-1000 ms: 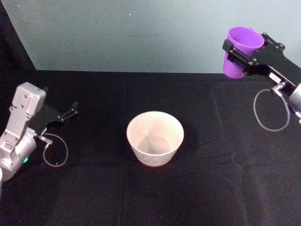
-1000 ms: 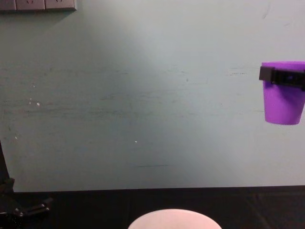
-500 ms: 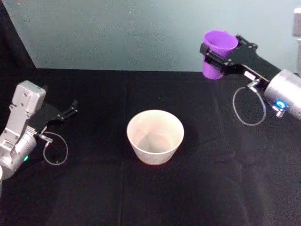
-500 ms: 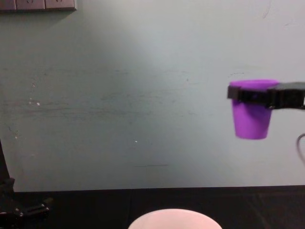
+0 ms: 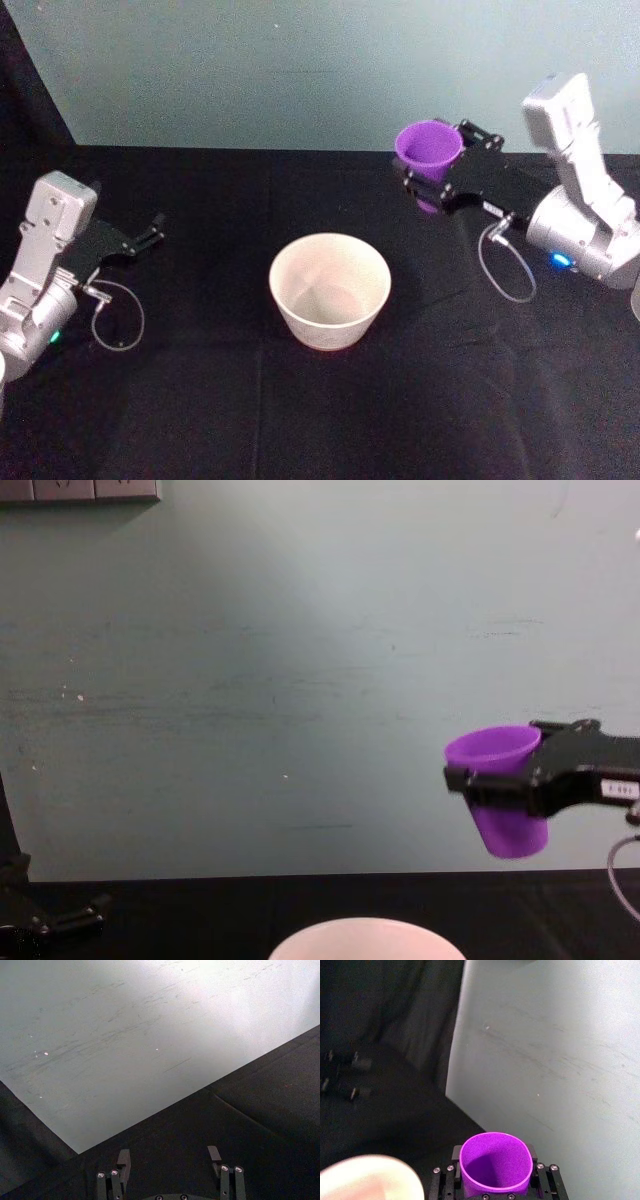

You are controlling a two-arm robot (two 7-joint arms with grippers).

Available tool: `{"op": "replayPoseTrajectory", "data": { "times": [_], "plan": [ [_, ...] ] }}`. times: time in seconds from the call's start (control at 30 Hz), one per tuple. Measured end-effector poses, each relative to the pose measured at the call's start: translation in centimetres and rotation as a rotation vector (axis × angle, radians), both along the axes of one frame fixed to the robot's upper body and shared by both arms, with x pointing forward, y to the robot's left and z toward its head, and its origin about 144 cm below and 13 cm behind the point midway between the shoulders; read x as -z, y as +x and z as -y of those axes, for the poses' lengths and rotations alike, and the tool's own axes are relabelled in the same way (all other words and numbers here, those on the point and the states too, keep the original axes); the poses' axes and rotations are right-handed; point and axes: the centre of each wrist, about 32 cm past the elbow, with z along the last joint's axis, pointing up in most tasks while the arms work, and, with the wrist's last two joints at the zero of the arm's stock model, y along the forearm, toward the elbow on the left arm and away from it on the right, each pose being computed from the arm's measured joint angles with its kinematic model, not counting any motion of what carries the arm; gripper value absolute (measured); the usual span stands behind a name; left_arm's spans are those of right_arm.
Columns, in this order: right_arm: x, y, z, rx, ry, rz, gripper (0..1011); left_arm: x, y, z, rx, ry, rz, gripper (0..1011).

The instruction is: Pick up the cup and pour the mung beans from the cup into the bowl.

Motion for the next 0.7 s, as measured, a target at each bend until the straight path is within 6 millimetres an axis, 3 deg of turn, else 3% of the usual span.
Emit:
{"op": "replayPoseTrajectory", "data": {
  "times": [0.4, 0.7],
  "plan": [
    [-0.2, -0.8, -1.5, -0.086, -0.347, 0.174, 739, 0.0, 0.0, 0.0, 0.000, 0.000, 0.000, 1000],
    [-0.4, -1.2, -2.2, -0.116, -0.497, 0.268, 739, 0.0, 0.0, 0.0, 0.000, 0.000, 0.000, 1000]
  ]
}}
